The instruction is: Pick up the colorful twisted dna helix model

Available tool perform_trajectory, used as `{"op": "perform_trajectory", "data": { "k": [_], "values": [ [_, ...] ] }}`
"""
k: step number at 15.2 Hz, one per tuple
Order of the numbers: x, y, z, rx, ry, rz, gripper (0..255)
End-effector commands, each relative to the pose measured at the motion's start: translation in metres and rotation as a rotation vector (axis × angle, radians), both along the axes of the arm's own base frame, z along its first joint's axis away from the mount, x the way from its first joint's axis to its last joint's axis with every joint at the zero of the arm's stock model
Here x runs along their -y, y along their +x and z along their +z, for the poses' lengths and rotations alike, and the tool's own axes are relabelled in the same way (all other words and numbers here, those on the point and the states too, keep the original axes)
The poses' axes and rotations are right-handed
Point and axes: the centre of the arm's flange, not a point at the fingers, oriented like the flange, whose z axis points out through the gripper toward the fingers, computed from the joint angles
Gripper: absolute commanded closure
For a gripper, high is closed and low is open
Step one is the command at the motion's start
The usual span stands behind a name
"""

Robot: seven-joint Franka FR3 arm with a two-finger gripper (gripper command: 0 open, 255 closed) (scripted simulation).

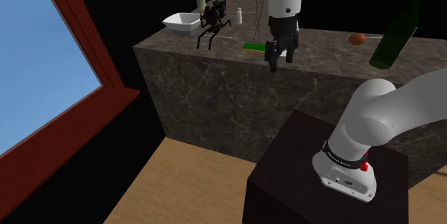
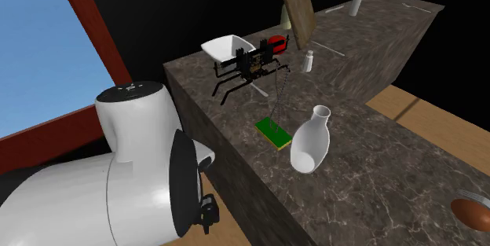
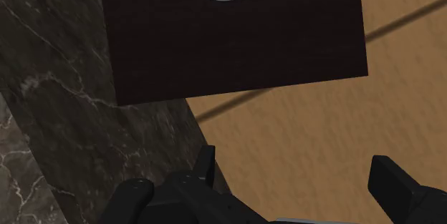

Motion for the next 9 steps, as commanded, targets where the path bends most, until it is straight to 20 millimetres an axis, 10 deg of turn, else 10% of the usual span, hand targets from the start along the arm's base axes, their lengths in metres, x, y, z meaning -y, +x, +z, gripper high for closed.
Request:
{"op": "perform_trajectory", "data": {
  "k": [1,9],
  "values": [
    [0.000,0.000,0.000,0.000,0.000,0.000,0],
    [0.092,0.033,0.024,0.179,0.055,0.077,0]
  ]
}}
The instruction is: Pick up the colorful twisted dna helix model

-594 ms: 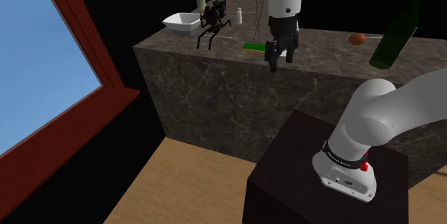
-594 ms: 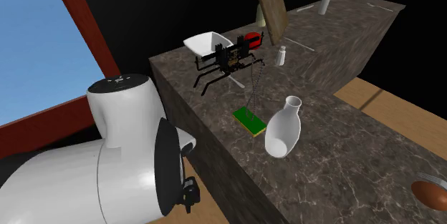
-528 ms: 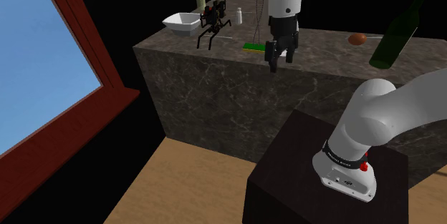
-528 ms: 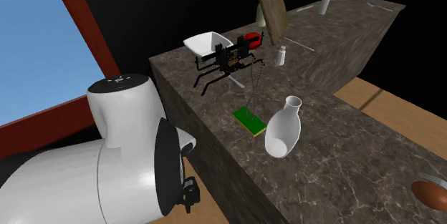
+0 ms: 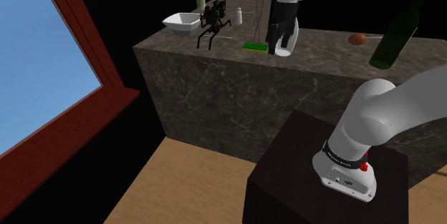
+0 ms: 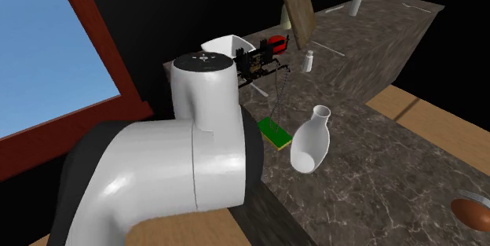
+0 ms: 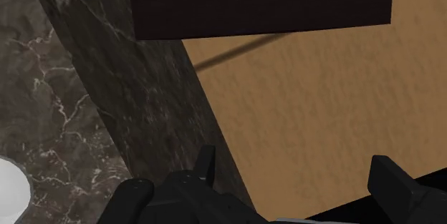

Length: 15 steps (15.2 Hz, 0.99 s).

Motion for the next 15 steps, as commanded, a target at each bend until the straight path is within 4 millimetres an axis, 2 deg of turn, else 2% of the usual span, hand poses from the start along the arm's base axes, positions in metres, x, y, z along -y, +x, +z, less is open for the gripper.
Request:
{"op": "perform_trajectory", "data": {
  "k": [1,15],
  "values": [
    [0.024,0.010,0.007,0.047,0.012,0.021,0],
    [0.181,0.073,0.053,0.360,0.108,0.156,0]
  ]
}}
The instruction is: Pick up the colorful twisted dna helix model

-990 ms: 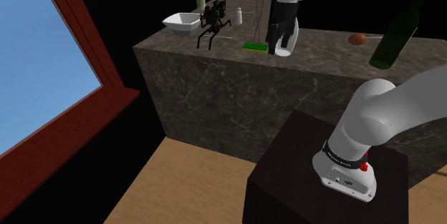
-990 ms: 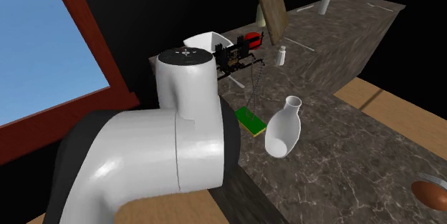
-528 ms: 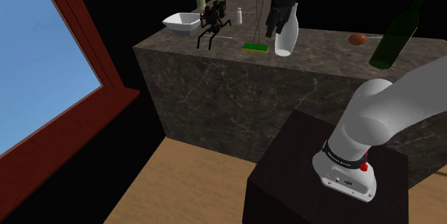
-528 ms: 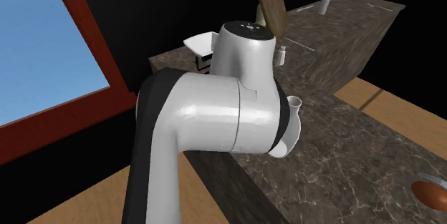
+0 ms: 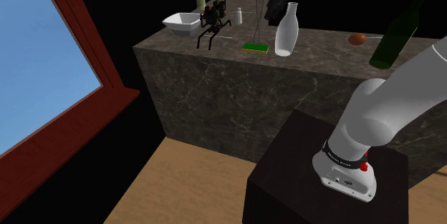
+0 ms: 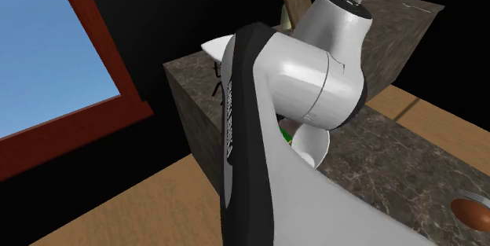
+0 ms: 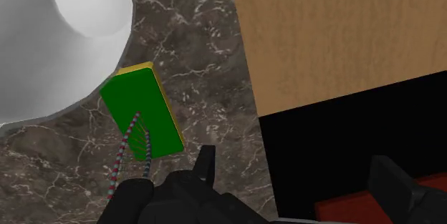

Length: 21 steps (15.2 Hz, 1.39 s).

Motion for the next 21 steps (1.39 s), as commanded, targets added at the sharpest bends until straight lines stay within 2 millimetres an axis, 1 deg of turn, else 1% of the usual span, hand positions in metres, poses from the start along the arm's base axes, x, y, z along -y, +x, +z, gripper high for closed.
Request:
{"op": "perform_trajectory", "data": {
  "k": [1,12,19,21],
  "values": [
    [0.021,0.011,0.007,0.047,0.012,0.022,0],
    [0.139,0.064,0.047,0.290,0.086,0.126,0],
    [0.139,0.064,0.010,0.290,0.086,0.126,0],
    [0.139,0.064,0.007,0.290,0.086,0.126,0]
  ]
}}
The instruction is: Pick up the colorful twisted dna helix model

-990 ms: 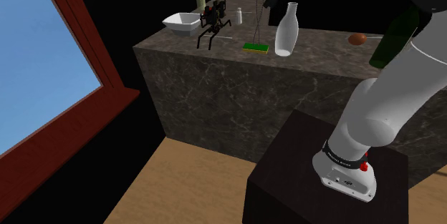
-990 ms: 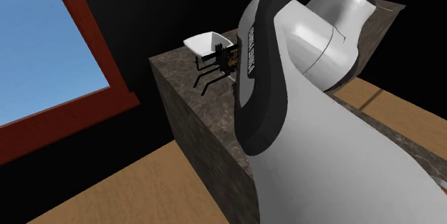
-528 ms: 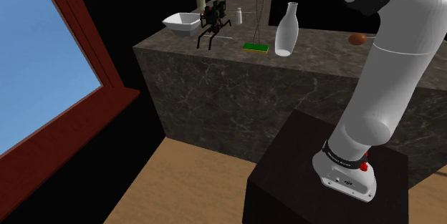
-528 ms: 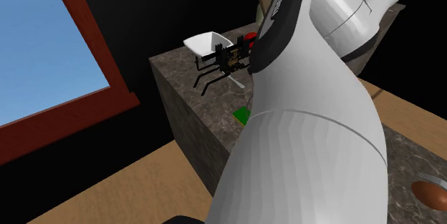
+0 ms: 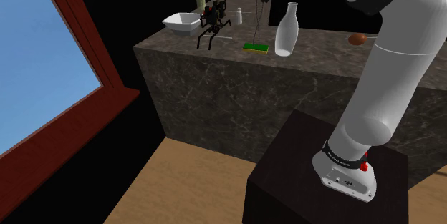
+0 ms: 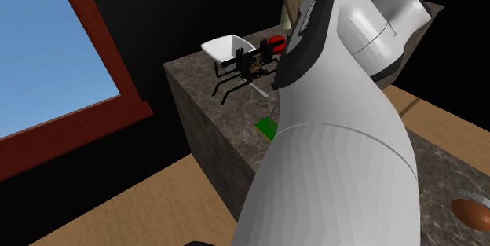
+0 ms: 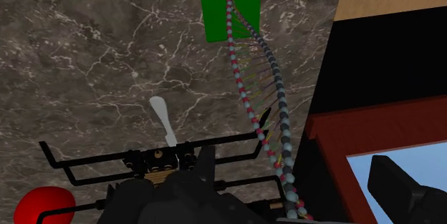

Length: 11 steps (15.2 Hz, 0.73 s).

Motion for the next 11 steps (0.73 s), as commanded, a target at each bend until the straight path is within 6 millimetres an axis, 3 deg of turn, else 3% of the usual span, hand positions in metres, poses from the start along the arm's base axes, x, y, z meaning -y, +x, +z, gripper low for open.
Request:
{"op": "perform_trajectory", "data": {
  "k": [1,11],
  "values": [
    [0.0000,0.0002,-0.0022,0.000,0.000,0.000,255],
    [0.0000,-0.0003,0.0029,0.000,0.000,0.000,255]
  ]
}}
